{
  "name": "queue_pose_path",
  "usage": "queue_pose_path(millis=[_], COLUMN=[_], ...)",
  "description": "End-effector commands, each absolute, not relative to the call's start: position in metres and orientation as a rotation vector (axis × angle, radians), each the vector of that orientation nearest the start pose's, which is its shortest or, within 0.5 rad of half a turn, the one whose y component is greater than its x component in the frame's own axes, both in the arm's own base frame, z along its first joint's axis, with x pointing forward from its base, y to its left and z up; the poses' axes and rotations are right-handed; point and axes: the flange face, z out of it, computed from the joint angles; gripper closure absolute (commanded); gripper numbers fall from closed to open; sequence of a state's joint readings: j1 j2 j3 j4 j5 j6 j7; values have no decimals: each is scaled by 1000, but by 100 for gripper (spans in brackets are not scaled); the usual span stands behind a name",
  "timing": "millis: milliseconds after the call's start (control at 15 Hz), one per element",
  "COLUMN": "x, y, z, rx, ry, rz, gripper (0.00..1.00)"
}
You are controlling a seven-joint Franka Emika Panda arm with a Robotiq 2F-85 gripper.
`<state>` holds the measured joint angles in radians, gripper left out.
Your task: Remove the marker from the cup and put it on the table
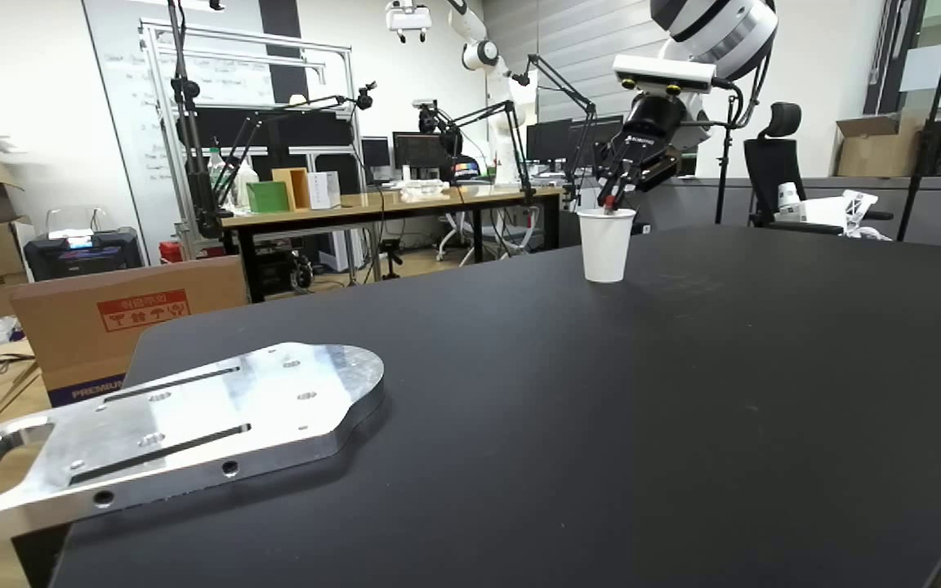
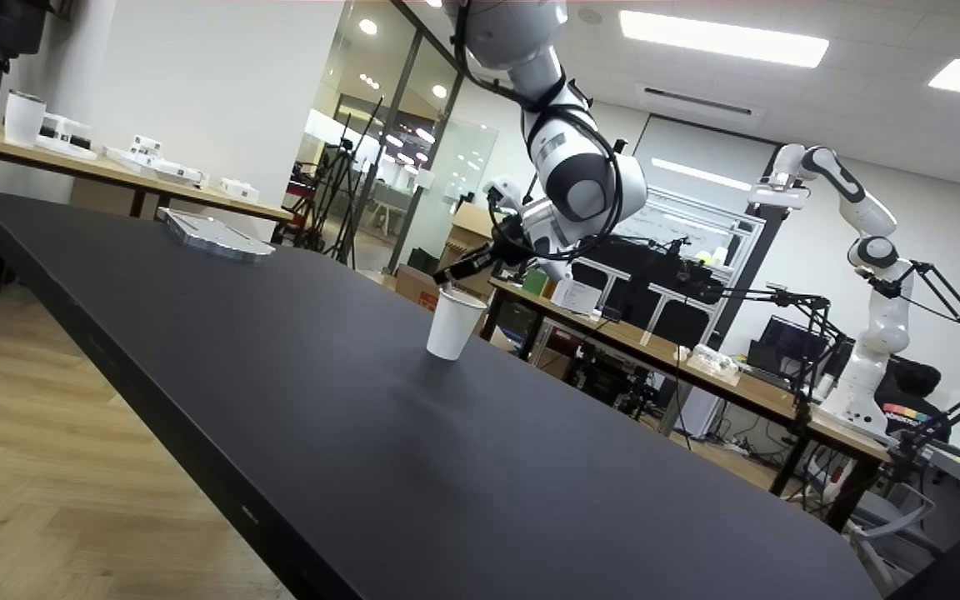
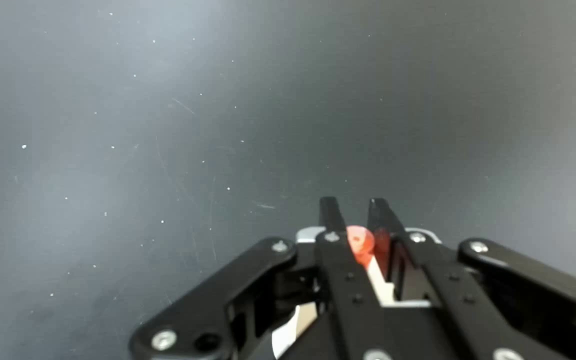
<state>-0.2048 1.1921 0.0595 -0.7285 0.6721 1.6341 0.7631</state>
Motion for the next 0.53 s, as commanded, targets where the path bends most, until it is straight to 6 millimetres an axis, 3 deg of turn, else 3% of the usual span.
queue_pose_path(millis=[0, 467], x=[779, 782], y=[-68, -62], z=[232, 282], rx=[-2127, -2112], ry=[1254, 1215], rz=[605, 589], gripper=[95, 95])
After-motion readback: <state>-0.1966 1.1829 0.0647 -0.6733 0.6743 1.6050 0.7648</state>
